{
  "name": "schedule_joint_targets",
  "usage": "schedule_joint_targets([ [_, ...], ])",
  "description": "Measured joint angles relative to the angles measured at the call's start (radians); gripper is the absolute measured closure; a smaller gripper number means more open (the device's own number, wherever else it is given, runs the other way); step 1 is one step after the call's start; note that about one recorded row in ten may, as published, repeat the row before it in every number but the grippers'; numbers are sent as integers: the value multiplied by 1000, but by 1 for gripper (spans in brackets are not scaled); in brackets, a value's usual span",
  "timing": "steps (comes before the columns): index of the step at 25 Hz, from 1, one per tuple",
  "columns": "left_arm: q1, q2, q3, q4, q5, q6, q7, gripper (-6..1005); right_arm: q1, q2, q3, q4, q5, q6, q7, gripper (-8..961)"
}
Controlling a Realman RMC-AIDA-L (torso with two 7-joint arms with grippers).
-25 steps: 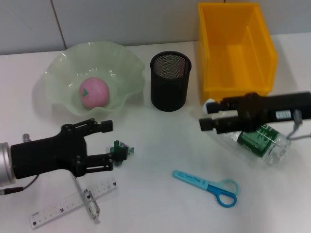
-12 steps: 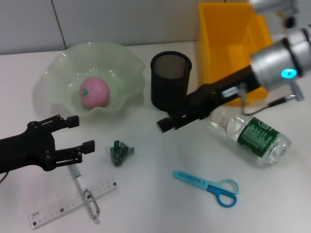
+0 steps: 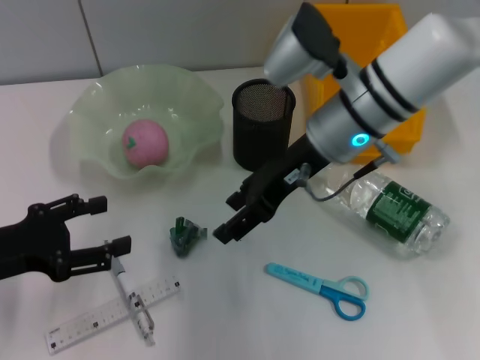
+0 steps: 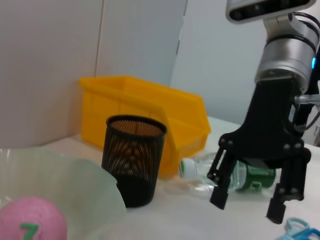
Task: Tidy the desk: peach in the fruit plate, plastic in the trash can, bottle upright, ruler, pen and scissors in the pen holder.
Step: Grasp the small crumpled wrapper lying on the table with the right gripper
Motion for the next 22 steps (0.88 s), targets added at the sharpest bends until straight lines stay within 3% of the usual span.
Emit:
schedule_joint_targets([
  [3, 7, 7, 0, 0, 36, 2, -2, 152, -1, 1, -46, 22, 52, 46, -25, 230],
  [12, 17, 5, 3, 1, 42, 7, 4, 154, -4, 3, -308, 99, 258, 296, -101, 231],
  [22, 19, 6, 2, 1, 44, 2, 5, 156, -14, 7, -527, 108, 411, 454, -134, 231],
])
